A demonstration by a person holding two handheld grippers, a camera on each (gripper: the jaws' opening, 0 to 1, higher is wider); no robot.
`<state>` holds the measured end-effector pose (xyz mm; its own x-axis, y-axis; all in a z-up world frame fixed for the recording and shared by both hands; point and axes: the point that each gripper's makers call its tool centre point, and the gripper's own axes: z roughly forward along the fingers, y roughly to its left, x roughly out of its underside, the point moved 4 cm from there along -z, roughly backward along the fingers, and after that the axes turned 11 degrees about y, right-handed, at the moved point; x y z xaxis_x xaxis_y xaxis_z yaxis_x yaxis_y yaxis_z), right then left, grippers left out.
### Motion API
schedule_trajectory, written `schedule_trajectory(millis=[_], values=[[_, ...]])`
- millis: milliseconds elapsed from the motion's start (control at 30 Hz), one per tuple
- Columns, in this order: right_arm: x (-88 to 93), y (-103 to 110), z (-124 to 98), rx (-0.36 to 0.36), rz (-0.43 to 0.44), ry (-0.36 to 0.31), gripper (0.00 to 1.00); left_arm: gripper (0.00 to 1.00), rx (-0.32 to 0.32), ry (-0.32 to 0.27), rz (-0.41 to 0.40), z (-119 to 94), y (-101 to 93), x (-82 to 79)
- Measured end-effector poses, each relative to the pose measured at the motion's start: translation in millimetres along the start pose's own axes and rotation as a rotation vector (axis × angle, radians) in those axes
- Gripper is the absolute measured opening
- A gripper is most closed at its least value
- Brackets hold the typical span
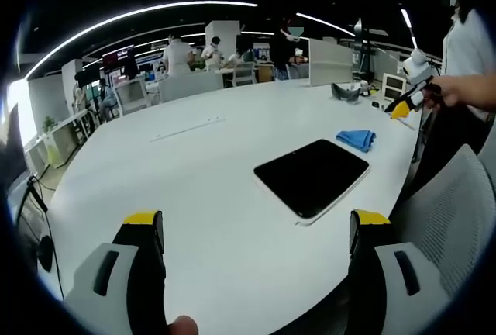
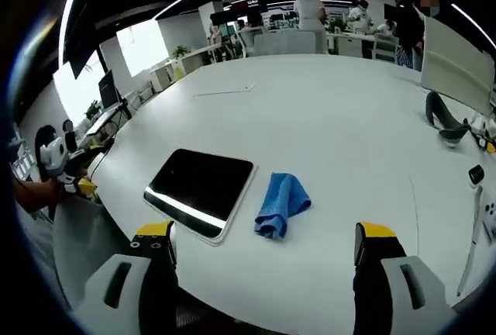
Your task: Wipe the mirror surface with the cleaning cloth until all visible marks leave the cleaned area.
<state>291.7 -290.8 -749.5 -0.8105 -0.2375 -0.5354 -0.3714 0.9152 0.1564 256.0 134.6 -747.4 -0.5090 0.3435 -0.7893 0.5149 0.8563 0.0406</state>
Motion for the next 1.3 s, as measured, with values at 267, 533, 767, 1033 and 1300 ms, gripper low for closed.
schedule_trajectory(millis=[267,533,767,1033,1300], values=[[-28.8,-9.3,10.1,0.007,-0.021,0.044,0.92,0.99,0.003,-0.001,-0.003,0.5,0.5,-0.2],[-48.3,-18.2,19.5,-0.003,0.013,0.111,0.90,0.99,0.000,0.007,0.001,0.9,2.2,2.1],[-60.5,-19.0,25.4,0.002,0.005,0.133,0.85,0.99,-0.005,0.010,0.006,1.6,3.6,3.5],[-50.2,-21.6,47.5,0.004,0.017,0.152,0.74,0.98,-0.005,0.017,0.003,2.2,5.3,4.7],[-36.1,-21.2,77.2,0.000,0.050,0.163,0.53,0.98,-0.002,0.030,0.006,3.7,5.4,6.8]])
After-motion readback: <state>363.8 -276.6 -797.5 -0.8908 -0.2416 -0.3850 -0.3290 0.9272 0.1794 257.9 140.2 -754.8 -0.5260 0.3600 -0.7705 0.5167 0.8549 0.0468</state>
